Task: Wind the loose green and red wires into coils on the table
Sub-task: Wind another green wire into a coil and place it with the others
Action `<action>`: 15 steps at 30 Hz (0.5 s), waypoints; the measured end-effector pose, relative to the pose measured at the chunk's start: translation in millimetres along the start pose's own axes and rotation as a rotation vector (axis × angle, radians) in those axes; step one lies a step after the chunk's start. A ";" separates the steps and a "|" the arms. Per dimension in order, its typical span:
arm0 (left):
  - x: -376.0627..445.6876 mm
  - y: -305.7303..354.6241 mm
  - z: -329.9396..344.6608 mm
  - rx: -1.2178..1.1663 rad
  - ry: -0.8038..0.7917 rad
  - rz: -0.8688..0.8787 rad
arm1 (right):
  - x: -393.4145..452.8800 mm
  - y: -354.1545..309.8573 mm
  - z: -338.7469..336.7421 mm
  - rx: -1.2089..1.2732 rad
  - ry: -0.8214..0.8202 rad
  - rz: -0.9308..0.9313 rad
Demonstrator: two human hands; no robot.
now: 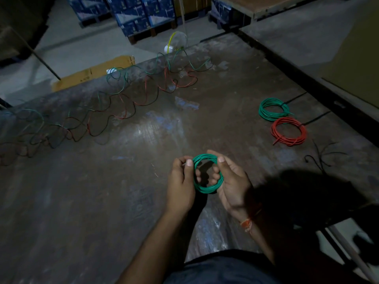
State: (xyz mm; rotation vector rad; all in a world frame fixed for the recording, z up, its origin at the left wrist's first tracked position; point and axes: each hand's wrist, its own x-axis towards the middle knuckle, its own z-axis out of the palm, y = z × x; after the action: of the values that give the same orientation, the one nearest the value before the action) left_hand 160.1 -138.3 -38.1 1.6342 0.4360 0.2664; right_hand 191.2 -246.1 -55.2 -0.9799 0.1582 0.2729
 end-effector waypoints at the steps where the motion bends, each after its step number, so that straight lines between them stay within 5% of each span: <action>1: -0.1 -1.9 0.4 -0.017 -0.008 -0.003 | 0.2 0.1 0.1 -0.024 0.023 -0.007; 9: -6.4 -1.6 2.5 0.005 -0.205 0.090 | 2.7 1.9 -4.1 -0.079 0.130 -0.072; 15: -9.0 -0.5 14.7 -0.176 -0.092 0.012 | -1.1 3.7 -1.0 -0.015 0.163 -0.076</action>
State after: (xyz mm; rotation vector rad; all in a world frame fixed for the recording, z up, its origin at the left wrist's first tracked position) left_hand 158.1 -155.4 -39.6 1.4702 0.3237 0.2305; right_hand 189.0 -245.1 -58.4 -1.0208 0.2668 0.1244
